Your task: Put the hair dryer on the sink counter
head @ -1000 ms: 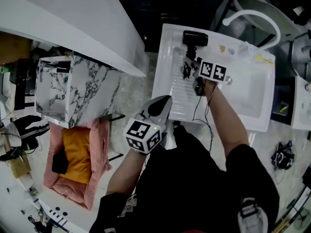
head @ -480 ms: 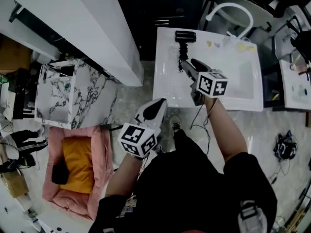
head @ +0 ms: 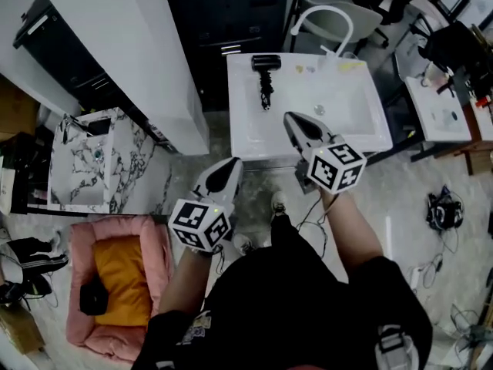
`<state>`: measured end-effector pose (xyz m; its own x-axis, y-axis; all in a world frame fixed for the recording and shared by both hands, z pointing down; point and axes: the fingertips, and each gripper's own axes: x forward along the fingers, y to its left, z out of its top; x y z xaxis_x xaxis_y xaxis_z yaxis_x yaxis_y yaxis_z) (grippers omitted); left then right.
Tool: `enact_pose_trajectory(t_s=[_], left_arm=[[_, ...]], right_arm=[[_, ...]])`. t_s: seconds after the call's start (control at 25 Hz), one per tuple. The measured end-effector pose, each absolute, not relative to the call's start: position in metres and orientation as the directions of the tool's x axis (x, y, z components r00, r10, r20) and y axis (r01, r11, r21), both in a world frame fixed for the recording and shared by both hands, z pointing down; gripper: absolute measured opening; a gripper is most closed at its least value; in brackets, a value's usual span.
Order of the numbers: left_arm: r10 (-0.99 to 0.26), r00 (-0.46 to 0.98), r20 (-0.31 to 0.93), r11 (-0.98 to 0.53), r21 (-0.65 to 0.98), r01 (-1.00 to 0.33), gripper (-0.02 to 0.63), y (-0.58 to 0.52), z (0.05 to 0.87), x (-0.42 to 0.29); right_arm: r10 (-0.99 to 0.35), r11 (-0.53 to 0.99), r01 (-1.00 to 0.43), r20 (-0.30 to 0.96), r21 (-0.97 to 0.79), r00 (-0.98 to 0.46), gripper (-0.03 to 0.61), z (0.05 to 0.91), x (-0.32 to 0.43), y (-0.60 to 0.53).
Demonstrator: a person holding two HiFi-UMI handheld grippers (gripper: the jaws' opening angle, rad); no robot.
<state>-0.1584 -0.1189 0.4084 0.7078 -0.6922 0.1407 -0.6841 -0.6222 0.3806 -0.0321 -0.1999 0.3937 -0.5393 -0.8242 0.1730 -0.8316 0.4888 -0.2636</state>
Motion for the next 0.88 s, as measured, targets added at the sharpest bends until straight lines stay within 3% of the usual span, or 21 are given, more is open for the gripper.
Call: enact_pose_trajectory(t_s=[0.28, 0.88], left_arm=[[-0.668, 0.729, 0.146, -0.650, 0.363, -0.668, 0.003, -0.094, 0.397, -0.143], [-0.671, 0.714, 0.200, -0.616, 0.384, -0.688, 0.003, -0.037, 0.414, -0.031]], right_arm=[[-0.842, 0.479, -0.846, 0.150, -0.234, -0.518, -0.003, 0.375, -0.016, -0.139], [-0.799, 0.525, -0.816, 0.191, -0.243, -0.571, -0.003, 0.403, 0.070, -0.069]])
